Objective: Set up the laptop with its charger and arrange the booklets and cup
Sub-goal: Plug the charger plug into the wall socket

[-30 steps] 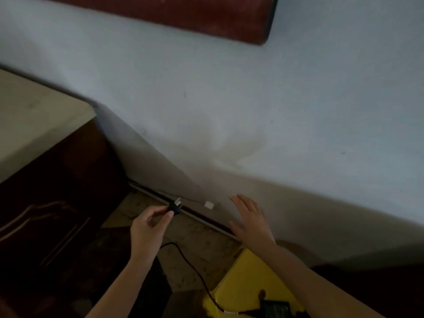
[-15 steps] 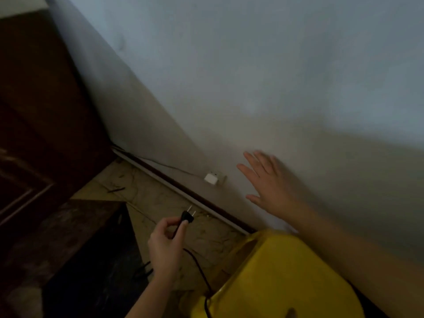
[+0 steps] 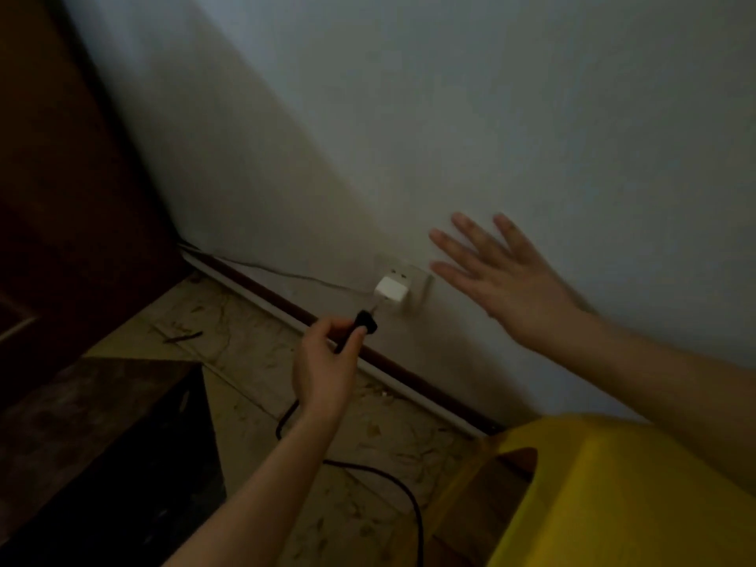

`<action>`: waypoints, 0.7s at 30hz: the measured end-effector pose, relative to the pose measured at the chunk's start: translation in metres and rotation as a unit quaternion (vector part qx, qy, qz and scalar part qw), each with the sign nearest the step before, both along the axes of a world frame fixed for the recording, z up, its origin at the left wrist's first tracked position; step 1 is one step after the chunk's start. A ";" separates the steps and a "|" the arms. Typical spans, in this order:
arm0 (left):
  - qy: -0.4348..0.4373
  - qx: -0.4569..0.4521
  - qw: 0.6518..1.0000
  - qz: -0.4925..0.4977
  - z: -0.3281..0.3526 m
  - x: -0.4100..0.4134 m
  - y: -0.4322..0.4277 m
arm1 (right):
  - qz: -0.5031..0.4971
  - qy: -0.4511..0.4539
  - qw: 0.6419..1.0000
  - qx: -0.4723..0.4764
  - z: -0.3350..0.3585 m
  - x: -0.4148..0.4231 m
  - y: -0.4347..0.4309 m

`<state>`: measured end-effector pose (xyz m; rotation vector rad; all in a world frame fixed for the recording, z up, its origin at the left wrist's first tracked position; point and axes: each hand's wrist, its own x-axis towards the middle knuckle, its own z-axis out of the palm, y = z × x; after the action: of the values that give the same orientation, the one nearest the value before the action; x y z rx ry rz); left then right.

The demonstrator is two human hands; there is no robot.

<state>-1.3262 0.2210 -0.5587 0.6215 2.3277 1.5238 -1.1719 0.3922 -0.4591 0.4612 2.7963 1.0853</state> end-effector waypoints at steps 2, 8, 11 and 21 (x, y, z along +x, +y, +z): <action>0.023 0.003 1.000 -0.001 -0.015 -0.005 0.011 | -0.007 -0.008 1.000 0.021 -0.006 0.000 0.003; 0.063 0.014 0.998 -0.013 -0.037 -0.012 0.029 | 0.003 0.000 1.000 0.028 -0.013 0.006 0.006; 0.076 0.011 0.997 -0.006 -0.039 -0.014 0.032 | 0.004 0.000 1.000 0.027 -0.014 0.006 0.005; 0.093 0.037 0.995 -0.016 -0.036 -0.007 0.037 | 0.002 0.019 1.000 0.019 -0.013 0.007 0.000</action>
<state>-1.3337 0.2578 -0.5947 0.8480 2.3905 1.6069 -1.1644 0.3921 -0.4718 0.4857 2.8148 1.1447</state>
